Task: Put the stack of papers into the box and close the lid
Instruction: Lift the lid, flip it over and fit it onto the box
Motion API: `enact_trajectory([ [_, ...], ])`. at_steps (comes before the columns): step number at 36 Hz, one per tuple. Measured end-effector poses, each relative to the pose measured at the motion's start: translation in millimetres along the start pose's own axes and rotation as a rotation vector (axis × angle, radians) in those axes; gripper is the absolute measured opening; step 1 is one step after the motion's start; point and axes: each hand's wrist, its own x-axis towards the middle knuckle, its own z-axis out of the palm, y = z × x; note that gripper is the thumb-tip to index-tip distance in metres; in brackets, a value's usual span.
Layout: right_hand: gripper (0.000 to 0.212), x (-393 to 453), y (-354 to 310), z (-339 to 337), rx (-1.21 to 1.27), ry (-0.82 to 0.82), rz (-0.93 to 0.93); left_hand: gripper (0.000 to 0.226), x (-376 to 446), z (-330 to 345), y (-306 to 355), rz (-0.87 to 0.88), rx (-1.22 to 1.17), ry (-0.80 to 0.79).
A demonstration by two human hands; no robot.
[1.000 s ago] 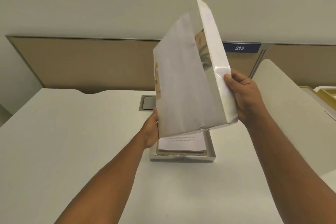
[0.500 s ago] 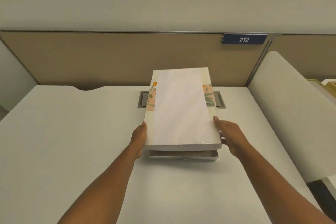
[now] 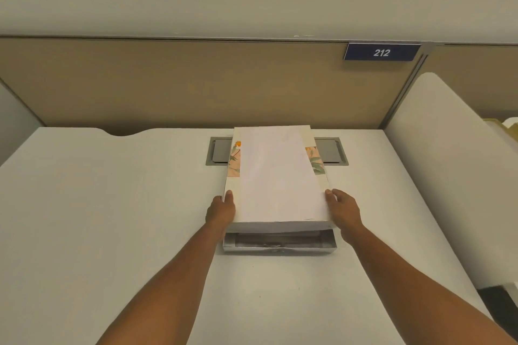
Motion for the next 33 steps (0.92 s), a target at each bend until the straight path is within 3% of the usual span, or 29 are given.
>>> enact_trajectory([
  [15,0.047,-28,39,-6,-0.138,-0.057,-0.039,0.077,-18,-12,-38,-0.107,-0.074,-0.143],
  [17,0.040,-36,44,-8,-0.139,-0.052,-0.044,0.074,-25,-15,-44,-0.104,-0.089,-0.145],
  [27,0.045,-55,63,-18,-0.102,-0.082,0.045,0.065,-58,-16,-72,-0.099,-0.135,-0.134],
  [33,0.040,-61,77,-24,-0.188,-0.107,0.052,0.054,-77,-3,-90,-0.031,0.042,-0.073],
])
